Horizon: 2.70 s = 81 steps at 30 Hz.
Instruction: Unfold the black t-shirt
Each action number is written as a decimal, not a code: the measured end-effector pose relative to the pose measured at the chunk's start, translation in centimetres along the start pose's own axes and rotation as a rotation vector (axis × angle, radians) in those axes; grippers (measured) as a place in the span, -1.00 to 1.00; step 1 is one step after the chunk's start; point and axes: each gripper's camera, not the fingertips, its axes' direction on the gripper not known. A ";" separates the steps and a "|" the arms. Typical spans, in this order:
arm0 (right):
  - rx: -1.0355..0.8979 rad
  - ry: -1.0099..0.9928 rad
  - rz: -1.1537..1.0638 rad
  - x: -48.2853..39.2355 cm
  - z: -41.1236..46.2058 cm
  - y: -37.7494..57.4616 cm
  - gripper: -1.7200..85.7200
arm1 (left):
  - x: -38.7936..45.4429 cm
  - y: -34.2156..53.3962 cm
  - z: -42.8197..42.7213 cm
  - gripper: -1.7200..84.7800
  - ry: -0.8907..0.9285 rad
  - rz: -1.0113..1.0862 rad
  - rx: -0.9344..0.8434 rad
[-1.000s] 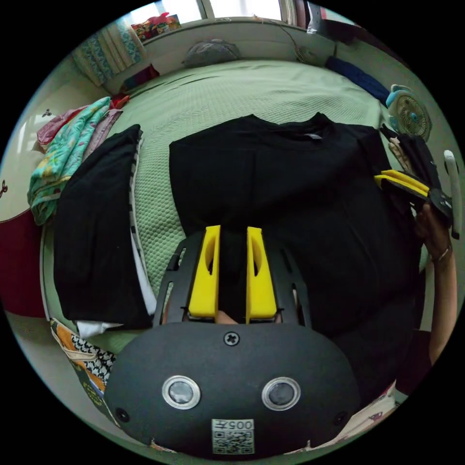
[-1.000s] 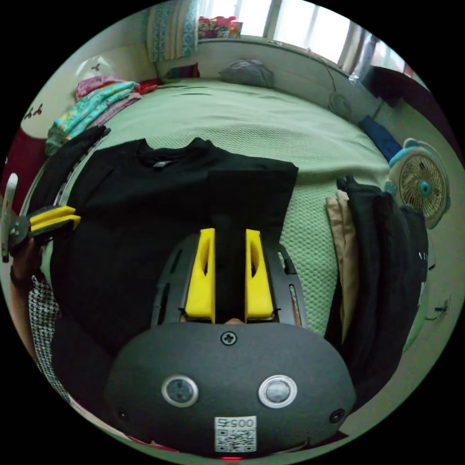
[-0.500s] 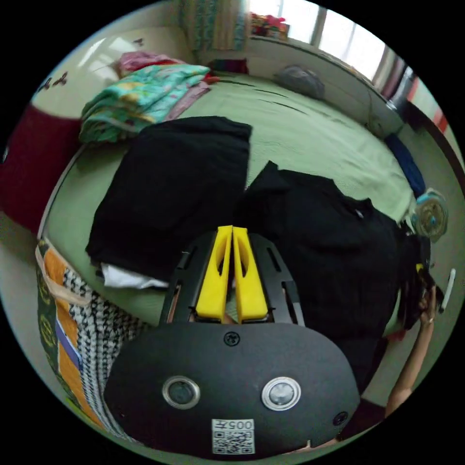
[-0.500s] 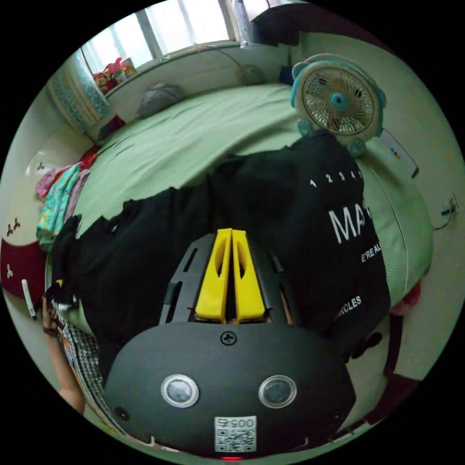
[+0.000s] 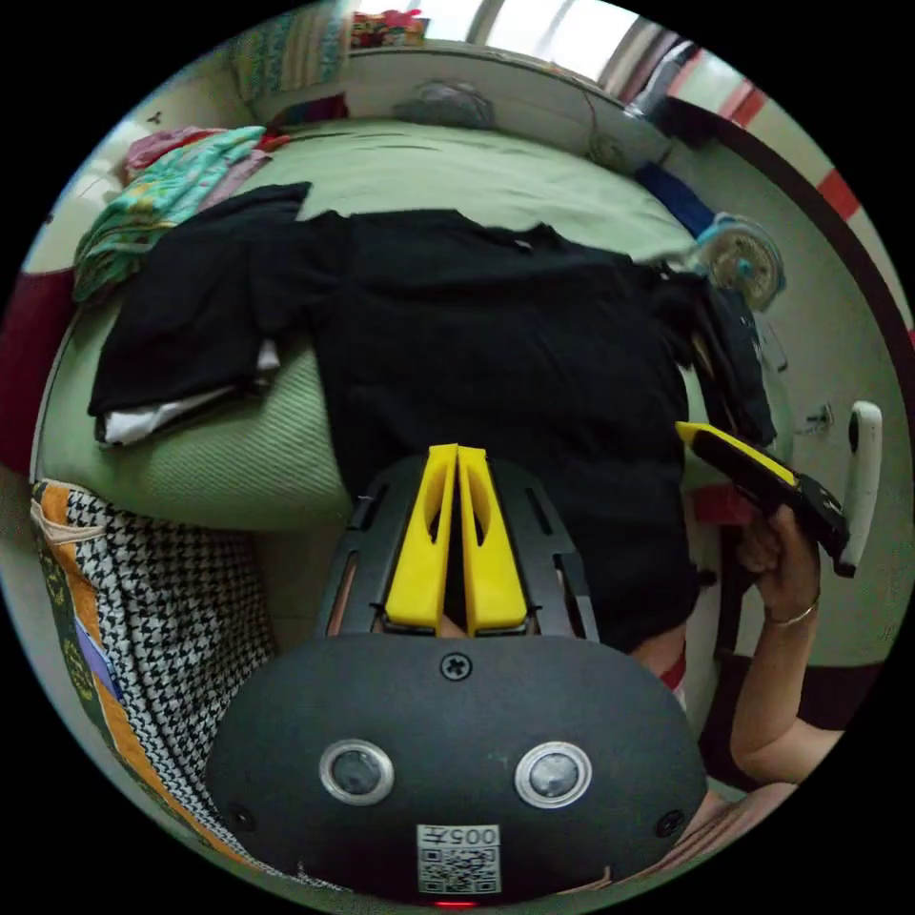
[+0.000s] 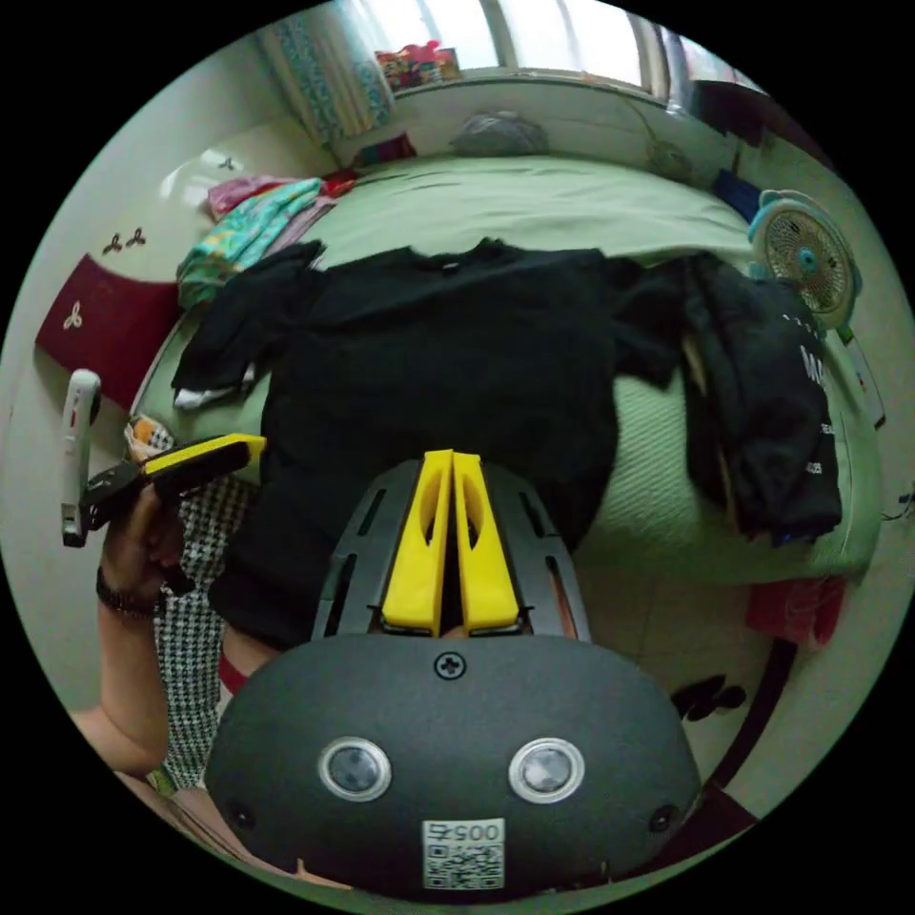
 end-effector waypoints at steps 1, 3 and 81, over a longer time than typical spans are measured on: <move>-0.011 0.058 -0.005 -1.8 0.9 1.0 -0.99 | 1.1 0.6 0.8 -0.98 -0.022 0.010 -0.021; -0.003 0.133 -0.029 -3.8 2.1 2.3 -0.98 | 2.3 1.6 1.2 -0.98 -0.082 0.011 0.029; 0.013 0.198 -0.052 -14.4 12.8 11.8 -0.98 | 10.0 8.7 11.9 -0.97 0.034 -0.015 0.061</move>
